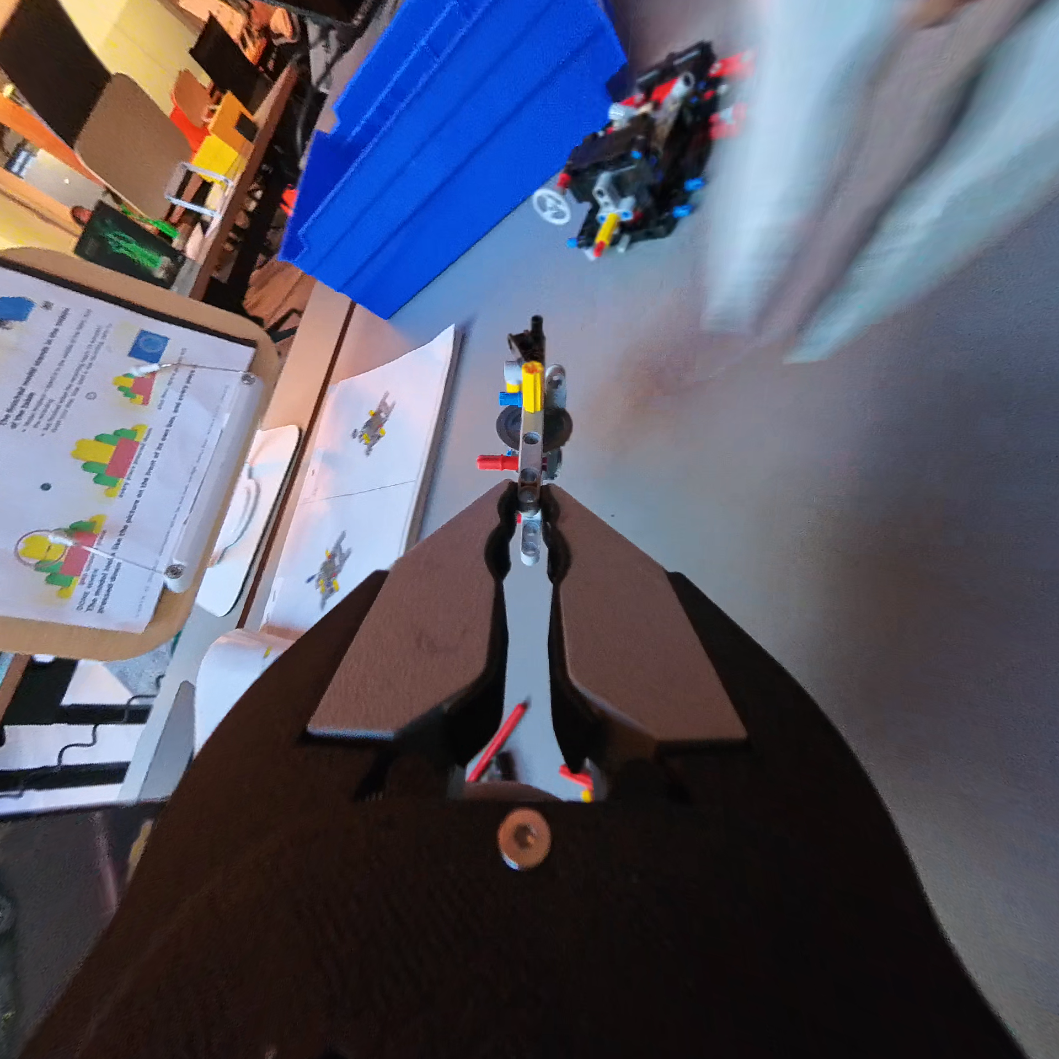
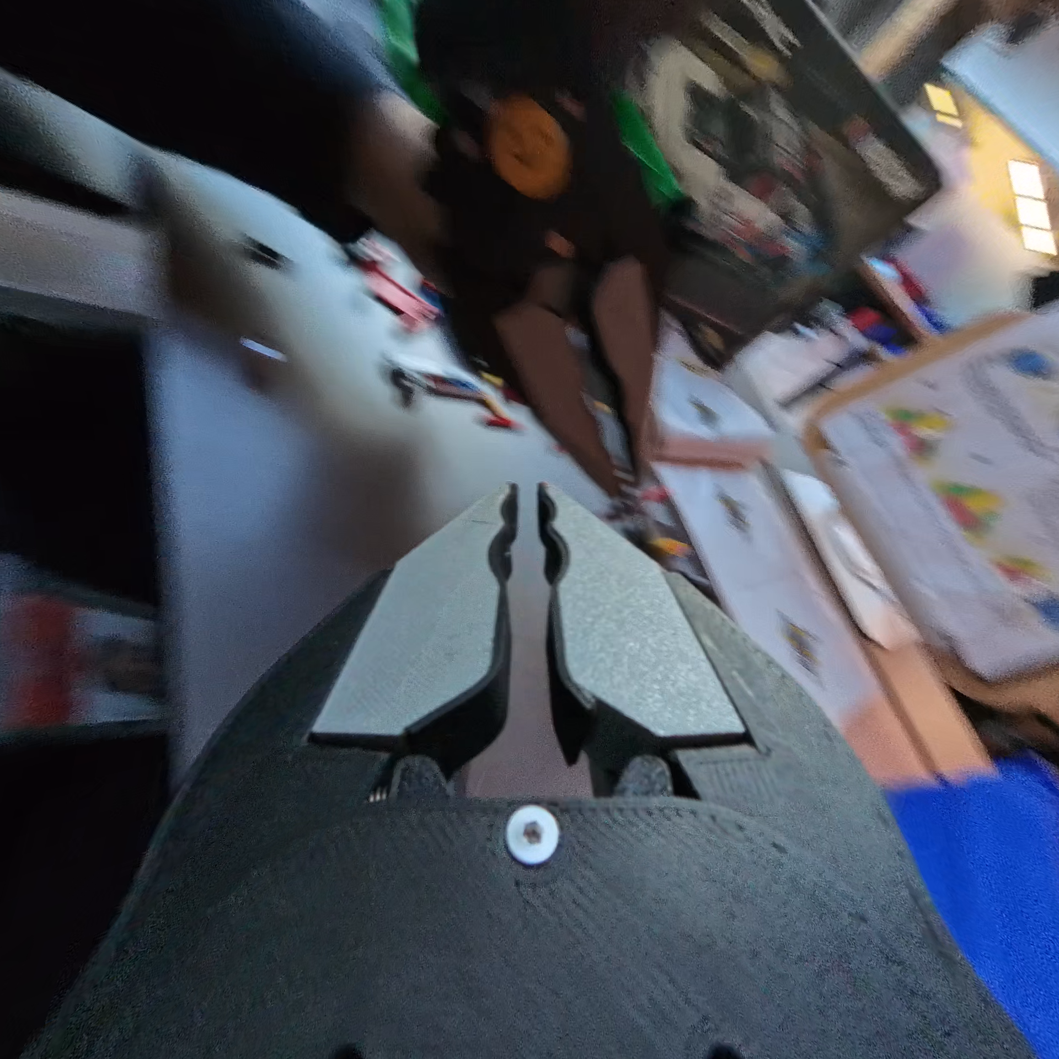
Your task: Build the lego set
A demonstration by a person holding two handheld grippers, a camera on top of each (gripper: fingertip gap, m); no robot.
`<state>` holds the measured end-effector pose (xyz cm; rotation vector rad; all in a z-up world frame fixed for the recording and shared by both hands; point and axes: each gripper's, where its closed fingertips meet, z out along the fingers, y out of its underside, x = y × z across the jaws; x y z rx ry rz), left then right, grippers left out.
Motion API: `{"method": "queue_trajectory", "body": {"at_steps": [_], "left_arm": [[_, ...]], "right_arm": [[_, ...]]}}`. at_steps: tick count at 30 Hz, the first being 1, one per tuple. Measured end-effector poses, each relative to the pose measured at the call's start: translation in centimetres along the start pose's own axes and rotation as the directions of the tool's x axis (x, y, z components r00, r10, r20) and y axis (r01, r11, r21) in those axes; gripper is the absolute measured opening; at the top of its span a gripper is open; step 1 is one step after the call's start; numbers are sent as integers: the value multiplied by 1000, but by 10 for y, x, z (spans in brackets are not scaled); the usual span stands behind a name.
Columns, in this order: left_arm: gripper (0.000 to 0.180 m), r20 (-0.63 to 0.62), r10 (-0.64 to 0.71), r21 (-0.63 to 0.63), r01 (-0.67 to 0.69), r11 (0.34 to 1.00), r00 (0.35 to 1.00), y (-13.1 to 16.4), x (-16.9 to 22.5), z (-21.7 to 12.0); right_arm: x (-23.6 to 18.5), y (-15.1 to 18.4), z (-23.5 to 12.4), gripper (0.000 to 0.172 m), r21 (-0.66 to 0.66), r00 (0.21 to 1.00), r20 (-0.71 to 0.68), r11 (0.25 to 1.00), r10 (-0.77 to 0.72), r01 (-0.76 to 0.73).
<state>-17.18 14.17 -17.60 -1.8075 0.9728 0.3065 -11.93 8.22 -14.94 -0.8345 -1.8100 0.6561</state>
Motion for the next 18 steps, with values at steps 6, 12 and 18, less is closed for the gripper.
{"method": "queue_trajectory", "body": {"at_steps": [6, 12, 18], "left_arm": [[5, 62, 13, 32, -15, 999, 998, -15, -38, -18], [5, 100, -44, 68, 37, 997, 994, -31, -64, -49], [5, 140, -115, 40, 111, 993, 983, -12, -63, -67]], "right_arm": [[-124, -44, 3, 0, 14, 805, 582, 988, 119, -156], [-150, -26, 66, 0, -109, 740, 671, 993, 48, 35], [-89, -29, 145, 0, -60, 910, 409, 997, 72, -52]]}}
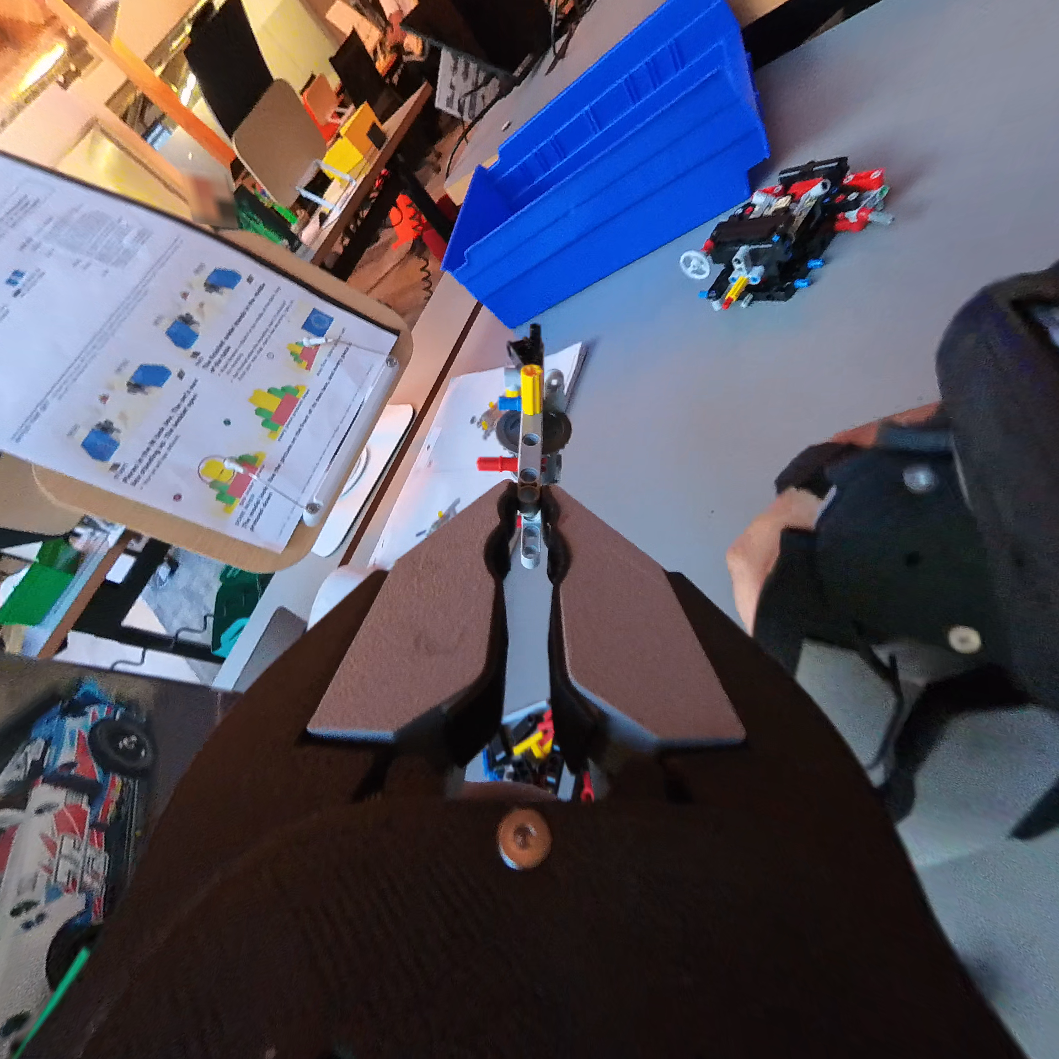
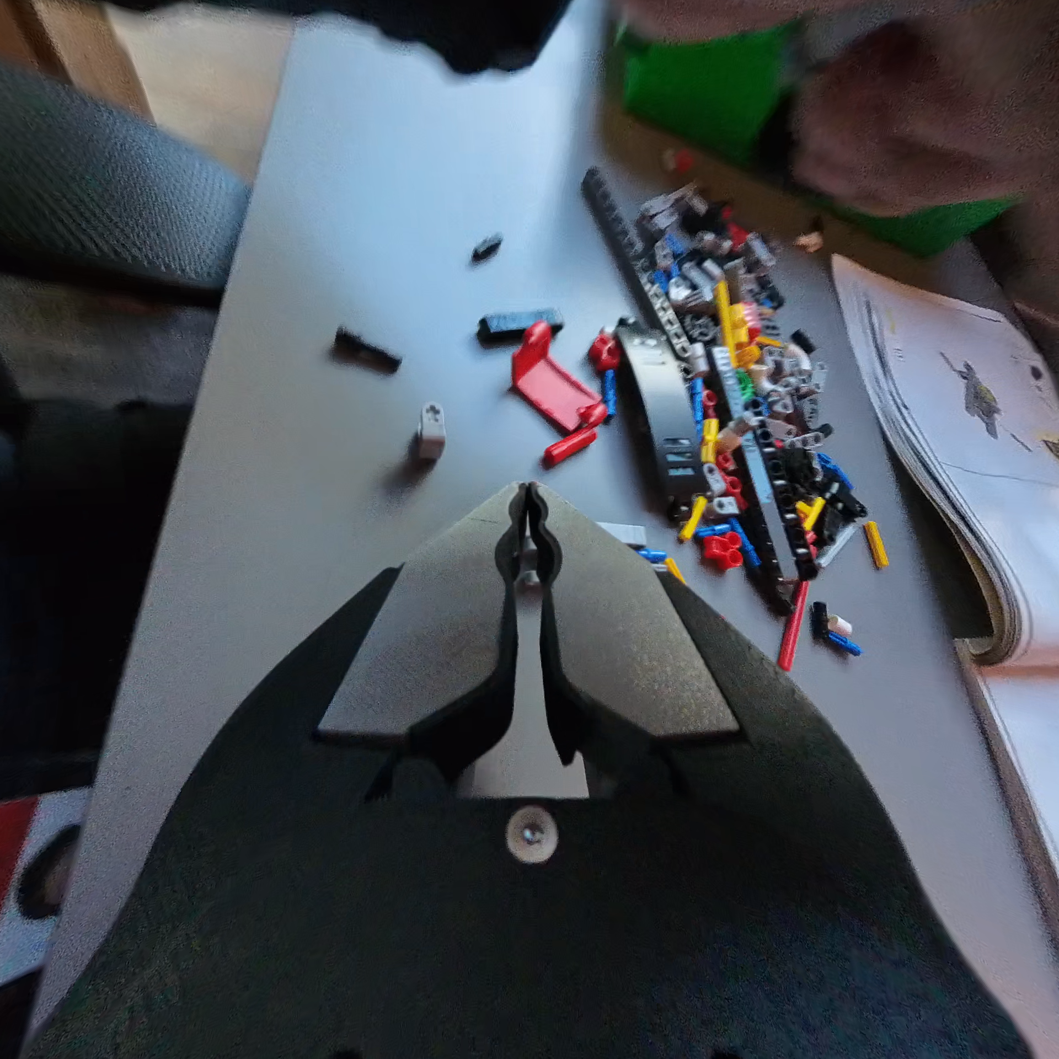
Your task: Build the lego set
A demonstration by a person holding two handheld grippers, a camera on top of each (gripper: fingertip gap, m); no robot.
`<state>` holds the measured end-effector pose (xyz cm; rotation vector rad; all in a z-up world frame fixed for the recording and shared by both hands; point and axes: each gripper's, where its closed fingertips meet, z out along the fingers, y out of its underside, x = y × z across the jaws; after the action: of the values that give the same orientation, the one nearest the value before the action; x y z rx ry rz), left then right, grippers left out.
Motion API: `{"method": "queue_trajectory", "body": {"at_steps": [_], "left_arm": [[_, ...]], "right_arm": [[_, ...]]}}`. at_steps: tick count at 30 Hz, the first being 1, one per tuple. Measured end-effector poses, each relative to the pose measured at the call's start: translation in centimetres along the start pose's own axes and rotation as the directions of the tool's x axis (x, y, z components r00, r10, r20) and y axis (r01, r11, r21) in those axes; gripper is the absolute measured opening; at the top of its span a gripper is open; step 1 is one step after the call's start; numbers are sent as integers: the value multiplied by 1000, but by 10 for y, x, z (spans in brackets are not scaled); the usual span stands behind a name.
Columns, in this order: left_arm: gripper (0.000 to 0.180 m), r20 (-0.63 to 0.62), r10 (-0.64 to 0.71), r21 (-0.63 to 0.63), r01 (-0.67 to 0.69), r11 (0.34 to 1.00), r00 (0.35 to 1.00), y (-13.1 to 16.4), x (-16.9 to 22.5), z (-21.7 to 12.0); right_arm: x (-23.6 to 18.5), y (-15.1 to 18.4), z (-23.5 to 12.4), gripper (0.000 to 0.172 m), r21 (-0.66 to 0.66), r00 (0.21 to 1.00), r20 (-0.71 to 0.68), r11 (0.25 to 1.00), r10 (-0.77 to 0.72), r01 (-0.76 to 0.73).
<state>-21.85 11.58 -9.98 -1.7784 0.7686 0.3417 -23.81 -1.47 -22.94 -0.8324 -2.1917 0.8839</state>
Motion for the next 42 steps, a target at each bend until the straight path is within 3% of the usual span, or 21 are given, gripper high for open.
{"method": "queue_trajectory", "body": {"at_steps": [2, 5, 10, 14, 17, 20, 25, 38, 42], "left_arm": [[5, 16, -32, -6, 32, 999, 999, 9, -4, -4], [4, -38, -78, 12, 79, 997, 996, 15, 4, -10], [5, -194, -52, 13, 55, 998, 980, 8, 66, -8], [5, -302, -97, 36, 113, 993, 948, -13, 110, -2], [5, -353, -83, 55, 109, 993, 932, -24, 130, 1], [5, -369, -33, 67, 61, 996, 929, -27, 145, 3], [5, -389, -2, 70, 32, 997, 921, -25, 163, 6], [5, -458, -46, 45, 75, 996, 888, -10, 177, 8], [5, -436, -89, 25, 111, 994, 895, -7, 171, 12]], "right_arm": [[4, -6, -16, 0, 69, 997, -3, 994, 81, -81], [2, 10, -56, 0, 78, 990, -25, 988, 138, -136], [-7, 11, -156, 9, 217, 965, -68, 947, 255, -235], [2, 14, -208, 16, 208, 940, -266, 965, 213, -160], [-1, 25, -202, 26, 85, 931, -349, 993, 107, -82], [-4, 37, -190, 26, -51, 910, -412, 998, -55, 37], [-10, 59, -172, 16, -182, 905, -394, 979, -163, 97], [-19, 68, -162, 12, -215, 911, -338, 962, -236, 169], [-12, 70, -159, 8, -247, 886, -381, 952, -266, 180]]}}
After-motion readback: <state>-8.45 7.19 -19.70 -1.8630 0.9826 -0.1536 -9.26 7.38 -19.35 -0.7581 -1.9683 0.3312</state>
